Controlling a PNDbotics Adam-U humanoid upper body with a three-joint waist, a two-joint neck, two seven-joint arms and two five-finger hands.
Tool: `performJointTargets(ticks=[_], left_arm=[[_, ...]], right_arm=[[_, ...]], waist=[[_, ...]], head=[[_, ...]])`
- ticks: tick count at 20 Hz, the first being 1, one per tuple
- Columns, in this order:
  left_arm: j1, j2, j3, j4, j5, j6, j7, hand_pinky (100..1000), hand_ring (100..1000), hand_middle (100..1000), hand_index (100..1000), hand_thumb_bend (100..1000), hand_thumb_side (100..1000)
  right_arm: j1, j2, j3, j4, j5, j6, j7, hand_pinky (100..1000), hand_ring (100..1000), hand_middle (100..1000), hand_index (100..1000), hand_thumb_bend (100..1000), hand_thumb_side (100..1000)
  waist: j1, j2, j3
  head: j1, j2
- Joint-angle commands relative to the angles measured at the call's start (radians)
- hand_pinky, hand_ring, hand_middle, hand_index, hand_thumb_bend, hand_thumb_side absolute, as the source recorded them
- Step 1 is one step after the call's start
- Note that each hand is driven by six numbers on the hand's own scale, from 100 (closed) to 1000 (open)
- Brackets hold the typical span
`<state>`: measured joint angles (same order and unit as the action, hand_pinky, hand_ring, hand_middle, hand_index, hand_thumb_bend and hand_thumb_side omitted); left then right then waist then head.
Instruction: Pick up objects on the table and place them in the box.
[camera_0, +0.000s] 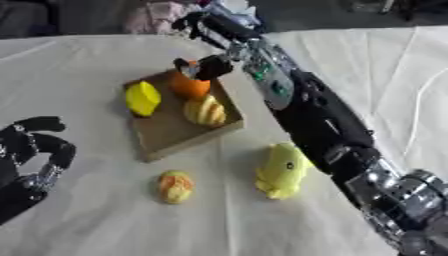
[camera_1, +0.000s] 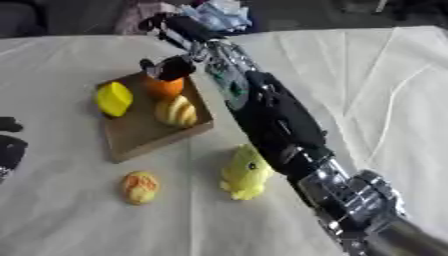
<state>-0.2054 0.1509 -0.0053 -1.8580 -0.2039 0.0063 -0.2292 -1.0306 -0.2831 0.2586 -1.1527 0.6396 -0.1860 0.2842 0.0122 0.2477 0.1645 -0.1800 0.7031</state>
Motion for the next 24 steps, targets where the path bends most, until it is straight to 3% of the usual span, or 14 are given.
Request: performJointTargets(ticks=[1, 7, 12, 18, 24], left_arm=[[-0.002, 0.021, 0.025, -0.014, -0.010, 0.002, 0.020, 665, 622, 672, 778, 445, 470], [0.002, 0.028, 0.052, -0.011, -0.014, 0.011, 0.054, 664, 620, 671, 778, 446, 467], [0.002, 0.031, 0.060, -0.007, -0.013, 0.014, 0.066, 664, 619, 670, 778, 448, 466], [0.004, 0.036, 0.061, -0.002, -0.014, 0.015, 0.067, 665, 619, 670, 778, 449, 467], [0.003, 0.038, 0.059, 0.000, -0.016, 0.014, 0.061, 666, 620, 671, 780, 451, 469]], right_arm=[[0.021, -0.105, 0.025, -0.182, -0.105, -0.001, 0.053, 740, 780, 837, 911, 201, 334], [0.186, -0.265, 0.030, -0.486, -0.255, 0.024, 0.133, 746, 782, 832, 909, 195, 345], [0.350, -0.372, 0.013, -0.660, -0.342, 0.010, 0.196, 753, 786, 827, 906, 190, 341], [0.496, -0.428, 0.013, -0.730, -0.330, -0.003, 0.248, 757, 792, 830, 907, 191, 326], [0.547, -0.438, 0.093, -0.708, -0.265, -0.054, 0.355, 782, 829, 865, 928, 201, 290]], waist=[[-0.013, -0.011, -0.012], [-0.018, -0.015, -0.047], [-0.021, -0.015, -0.063], [-0.023, -0.015, -0.077], [-0.019, -0.014, -0.080]], head=[[0.028, 0.006], [0.062, 0.017], [0.080, 0.024], [0.085, 0.026], [0.079, 0.022]])
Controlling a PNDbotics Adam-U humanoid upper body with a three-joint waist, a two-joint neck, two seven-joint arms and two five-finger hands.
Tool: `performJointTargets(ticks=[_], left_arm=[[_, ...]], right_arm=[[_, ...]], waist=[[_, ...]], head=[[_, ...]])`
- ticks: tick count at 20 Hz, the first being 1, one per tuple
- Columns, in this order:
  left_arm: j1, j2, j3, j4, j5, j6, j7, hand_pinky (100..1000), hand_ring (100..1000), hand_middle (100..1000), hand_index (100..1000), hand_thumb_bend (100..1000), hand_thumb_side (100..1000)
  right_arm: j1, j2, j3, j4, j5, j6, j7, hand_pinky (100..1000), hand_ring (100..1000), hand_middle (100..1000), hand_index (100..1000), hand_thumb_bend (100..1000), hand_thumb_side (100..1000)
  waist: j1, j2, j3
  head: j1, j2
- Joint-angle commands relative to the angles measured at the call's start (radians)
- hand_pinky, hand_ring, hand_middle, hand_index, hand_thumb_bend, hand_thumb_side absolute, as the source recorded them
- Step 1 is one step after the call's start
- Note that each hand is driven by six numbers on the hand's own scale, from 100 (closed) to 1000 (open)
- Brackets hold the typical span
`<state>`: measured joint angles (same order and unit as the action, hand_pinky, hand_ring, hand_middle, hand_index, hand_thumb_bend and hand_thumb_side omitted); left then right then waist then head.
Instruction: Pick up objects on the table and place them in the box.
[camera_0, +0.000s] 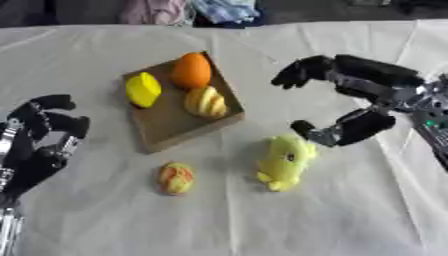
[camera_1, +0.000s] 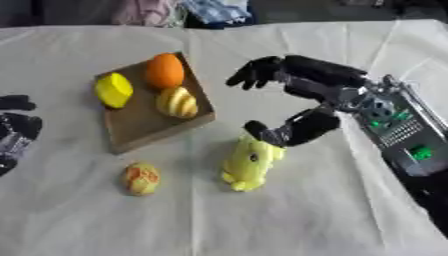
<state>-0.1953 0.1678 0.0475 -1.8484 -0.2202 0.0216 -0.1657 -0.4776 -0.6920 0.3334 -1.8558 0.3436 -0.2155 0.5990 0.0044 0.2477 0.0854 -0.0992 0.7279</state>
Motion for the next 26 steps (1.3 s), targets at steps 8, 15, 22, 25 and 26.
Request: performJointTargets(ticks=[8, 15, 22, 25, 26], left_arm=[[-0.009, 0.019, 0.003, -0.010, 0.000, -0.003, -0.009, 668, 622, 673, 781, 451, 472], [-0.009, 0.017, 0.002, -0.012, 0.000, -0.004, -0.014, 669, 623, 674, 782, 448, 474], [-0.010, 0.016, 0.001, -0.012, 0.000, -0.004, -0.015, 670, 624, 675, 782, 446, 474], [-0.010, 0.016, 0.001, -0.012, 0.000, -0.004, -0.015, 670, 624, 675, 782, 446, 475], [-0.010, 0.016, 0.001, -0.012, 0.000, -0.005, -0.015, 670, 624, 675, 782, 446, 475]], right_arm=[[-0.013, 0.009, 0.059, 0.048, 0.121, -0.104, 0.082, 793, 841, 869, 931, 204, 259], [-0.030, 0.024, 0.068, 0.116, 0.144, -0.123, 0.124, 807, 854, 881, 934, 211, 242], [-0.037, 0.028, 0.048, 0.164, 0.216, -0.127, 0.143, 816, 858, 880, 934, 187, 187], [-0.037, 0.028, 0.042, 0.178, 0.237, -0.130, 0.145, 814, 852, 867, 923, 148, 106], [-0.037, 0.028, 0.041, 0.183, 0.243, -0.132, 0.145, 813, 849, 861, 919, 135, 100]], waist=[[-0.001, -0.012, -0.002], [0.004, -0.010, 0.000], [0.007, -0.011, 0.002], [0.007, -0.011, 0.003], [0.007, -0.011, 0.003]], head=[[-0.002, -0.004], [-0.002, -0.004], [-0.003, -0.004], [-0.001, -0.003], [-0.001, -0.002]])
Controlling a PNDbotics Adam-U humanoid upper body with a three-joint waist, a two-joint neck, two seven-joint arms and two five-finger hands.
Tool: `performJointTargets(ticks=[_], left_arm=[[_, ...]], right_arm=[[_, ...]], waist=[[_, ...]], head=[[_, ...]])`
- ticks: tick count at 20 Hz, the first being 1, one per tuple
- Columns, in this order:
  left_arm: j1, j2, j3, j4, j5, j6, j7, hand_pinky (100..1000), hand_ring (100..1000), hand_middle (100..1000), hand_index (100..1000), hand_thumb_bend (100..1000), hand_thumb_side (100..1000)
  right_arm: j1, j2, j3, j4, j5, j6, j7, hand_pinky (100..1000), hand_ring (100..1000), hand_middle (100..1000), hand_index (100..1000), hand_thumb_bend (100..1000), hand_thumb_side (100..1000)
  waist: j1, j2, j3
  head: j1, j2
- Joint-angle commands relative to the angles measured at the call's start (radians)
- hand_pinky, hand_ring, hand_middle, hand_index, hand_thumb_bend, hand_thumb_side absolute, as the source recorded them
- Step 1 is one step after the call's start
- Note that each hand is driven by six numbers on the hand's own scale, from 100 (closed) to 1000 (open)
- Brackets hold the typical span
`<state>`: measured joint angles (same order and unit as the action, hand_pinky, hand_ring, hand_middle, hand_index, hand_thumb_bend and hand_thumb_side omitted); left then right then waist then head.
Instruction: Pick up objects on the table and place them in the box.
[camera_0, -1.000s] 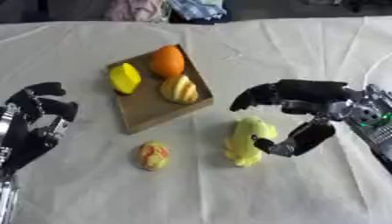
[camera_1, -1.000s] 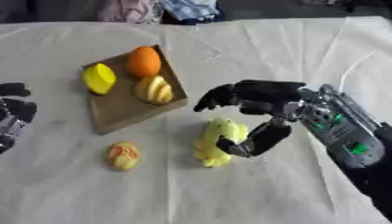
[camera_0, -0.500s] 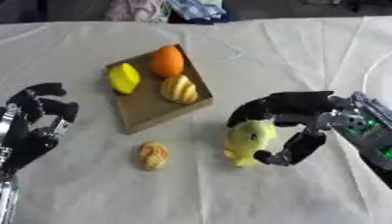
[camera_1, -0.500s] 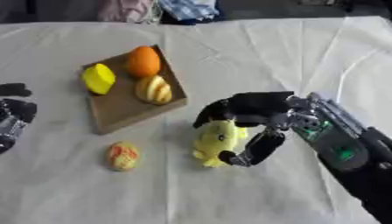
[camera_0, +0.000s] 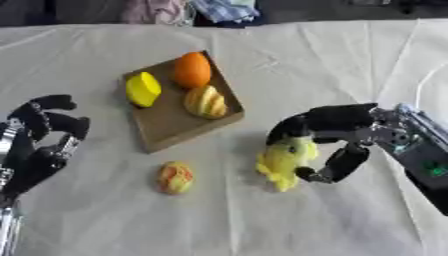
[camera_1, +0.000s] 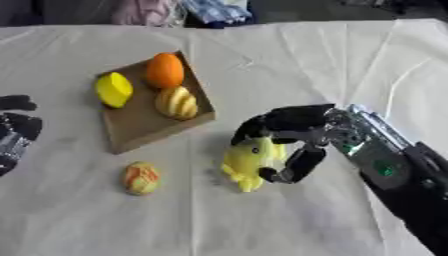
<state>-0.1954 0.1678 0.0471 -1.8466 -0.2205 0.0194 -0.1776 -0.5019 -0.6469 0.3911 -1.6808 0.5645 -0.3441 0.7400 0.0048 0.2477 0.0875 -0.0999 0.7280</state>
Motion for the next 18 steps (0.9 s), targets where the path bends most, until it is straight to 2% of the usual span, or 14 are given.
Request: performJointTargets(ticks=[1, 3, 5, 8, 11, 15, 18], left_arm=[[-0.010, 0.016, 0.002, -0.014, 0.000, -0.002, -0.004, 670, 624, 675, 782, 446, 475], [-0.010, 0.016, 0.002, -0.014, 0.000, -0.002, -0.004, 670, 624, 677, 782, 446, 475], [-0.010, 0.016, 0.002, -0.014, -0.001, -0.002, -0.004, 670, 624, 677, 782, 446, 475], [-0.010, 0.016, 0.002, -0.015, -0.001, -0.002, -0.003, 670, 625, 677, 782, 444, 475], [-0.010, 0.015, 0.003, -0.015, 0.000, -0.002, -0.003, 671, 625, 678, 782, 444, 475], [-0.010, 0.015, 0.003, -0.016, 0.001, -0.002, -0.002, 670, 625, 678, 782, 444, 475], [-0.009, 0.015, 0.004, -0.017, 0.001, -0.002, -0.002, 670, 625, 678, 782, 444, 474]], right_arm=[[-0.013, -0.016, -0.017, 0.012, 0.028, -0.005, 0.003, 809, 837, 846, 909, 111, 100], [-0.013, -0.016, -0.019, 0.019, 0.038, -0.008, 0.000, 800, 819, 821, 890, 100, 100], [-0.013, -0.015, -0.023, 0.024, 0.049, -0.011, -0.015, 782, 784, 765, 835, 100, 100], [-0.013, -0.014, -0.035, 0.027, 0.063, -0.011, -0.082, 741, 698, 571, 638, 100, 100], [-0.015, -0.012, -0.046, 0.020, 0.064, -0.014, -0.178, 715, 644, 479, 534, 100, 100], [-0.036, -0.005, -0.059, 0.000, 0.033, -0.006, -0.289, 693, 614, 449, 499, 100, 100], [-0.080, 0.009, -0.061, -0.015, -0.014, 0.013, -0.316, 691, 612, 449, 499, 100, 100]], waist=[[0.007, -0.011, 0.001], [0.007, -0.011, 0.001], [0.008, -0.011, 0.001], [0.009, -0.011, 0.000], [0.010, -0.012, 0.000], [0.010, -0.013, -0.002], [0.010, -0.016, -0.003]], head=[[0.000, -0.001], [0.002, 0.004], [0.003, 0.009], [0.007, 0.019], [0.011, 0.024], [0.012, 0.029], [0.010, 0.030]])
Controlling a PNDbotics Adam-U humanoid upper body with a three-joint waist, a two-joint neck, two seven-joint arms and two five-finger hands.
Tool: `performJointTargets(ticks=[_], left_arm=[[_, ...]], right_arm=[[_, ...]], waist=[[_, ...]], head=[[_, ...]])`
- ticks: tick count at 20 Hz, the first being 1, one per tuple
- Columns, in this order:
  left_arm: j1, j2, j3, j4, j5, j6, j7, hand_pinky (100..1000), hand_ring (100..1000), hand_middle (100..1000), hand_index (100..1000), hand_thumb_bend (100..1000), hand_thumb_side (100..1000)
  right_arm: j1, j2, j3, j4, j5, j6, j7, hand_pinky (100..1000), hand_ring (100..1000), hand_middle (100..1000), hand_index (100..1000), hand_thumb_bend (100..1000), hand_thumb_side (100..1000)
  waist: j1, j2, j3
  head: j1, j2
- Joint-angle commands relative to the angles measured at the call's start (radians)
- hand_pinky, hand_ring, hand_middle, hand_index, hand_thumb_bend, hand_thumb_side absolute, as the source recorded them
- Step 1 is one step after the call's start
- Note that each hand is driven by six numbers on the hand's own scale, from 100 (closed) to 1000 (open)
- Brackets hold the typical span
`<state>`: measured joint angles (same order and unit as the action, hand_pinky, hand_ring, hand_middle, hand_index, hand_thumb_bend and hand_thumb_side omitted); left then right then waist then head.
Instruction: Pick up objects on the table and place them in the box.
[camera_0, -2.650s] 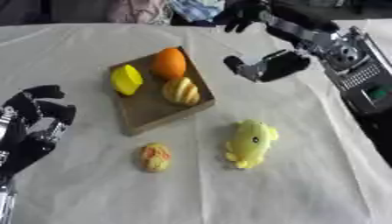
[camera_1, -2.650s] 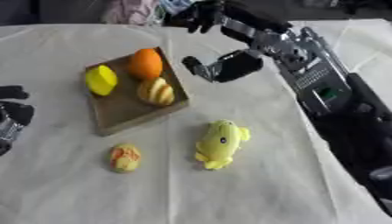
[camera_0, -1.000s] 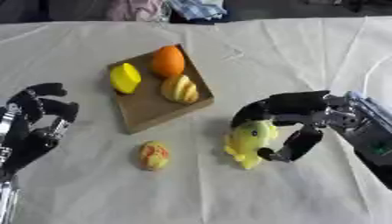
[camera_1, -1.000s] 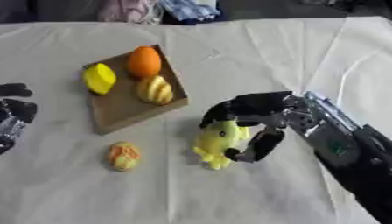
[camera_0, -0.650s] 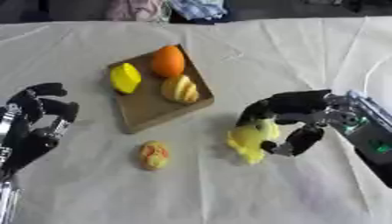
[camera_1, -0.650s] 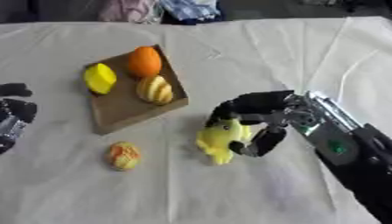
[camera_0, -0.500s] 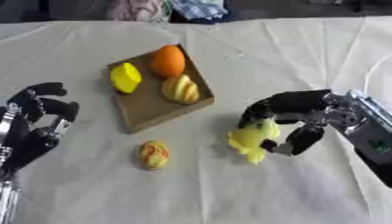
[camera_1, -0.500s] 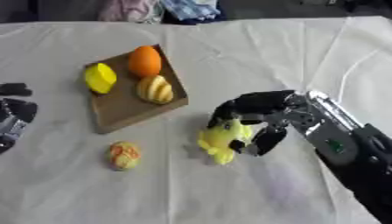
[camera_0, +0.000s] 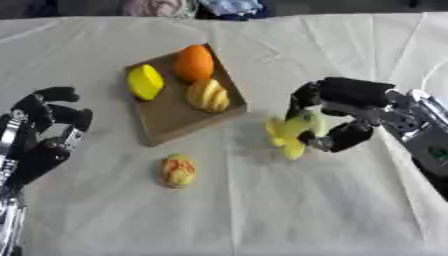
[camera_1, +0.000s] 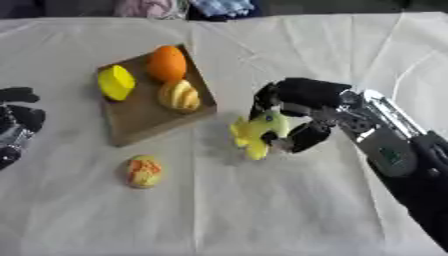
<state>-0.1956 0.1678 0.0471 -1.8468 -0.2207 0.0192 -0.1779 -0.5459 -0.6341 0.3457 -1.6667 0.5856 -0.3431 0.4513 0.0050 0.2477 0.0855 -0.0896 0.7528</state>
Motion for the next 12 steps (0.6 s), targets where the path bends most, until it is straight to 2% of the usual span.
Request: performJointTargets(ticks=[1, 4, 6, 9, 12], left_arm=[[-0.009, 0.015, 0.004, -0.016, 0.000, -0.002, -0.001, 670, 625, 678, 782, 443, 475], [-0.010, 0.012, 0.004, -0.017, 0.000, -0.002, 0.000, 670, 626, 678, 782, 442, 474], [-0.012, 0.012, 0.004, -0.019, 0.001, -0.003, 0.000, 670, 626, 678, 782, 442, 473], [-0.015, 0.009, 0.002, -0.022, 0.003, -0.004, -0.001, 670, 626, 678, 782, 443, 473], [-0.019, 0.007, -0.001, -0.026, 0.007, -0.005, -0.002, 670, 625, 677, 781, 444, 471]], right_arm=[[-0.056, 0.005, -0.014, -0.030, -0.046, 0.016, -0.027, 691, 612, 450, 499, 100, 100], [-0.135, 0.048, 0.005, -0.008, -0.071, 0.023, -0.005, 689, 610, 449, 497, 100, 100], [-0.194, 0.084, 0.023, 0.046, -0.082, 0.028, 0.018, 685, 607, 448, 496, 100, 100], [-0.294, 0.154, 0.050, 0.188, -0.083, 0.035, 0.055, 687, 611, 452, 500, 100, 100], [-0.375, 0.231, 0.044, 0.356, -0.023, 0.026, 0.064, 688, 616, 457, 506, 100, 100]], waist=[[0.010, -0.016, -0.001], [0.011, -0.018, 0.003], [0.012, -0.018, 0.008], [0.014, -0.018, 0.020], [0.016, -0.017, 0.039]], head=[[-0.002, 0.005], [-0.010, 0.002], [-0.016, 0.000], [-0.027, -0.006], [-0.042, -0.011]])
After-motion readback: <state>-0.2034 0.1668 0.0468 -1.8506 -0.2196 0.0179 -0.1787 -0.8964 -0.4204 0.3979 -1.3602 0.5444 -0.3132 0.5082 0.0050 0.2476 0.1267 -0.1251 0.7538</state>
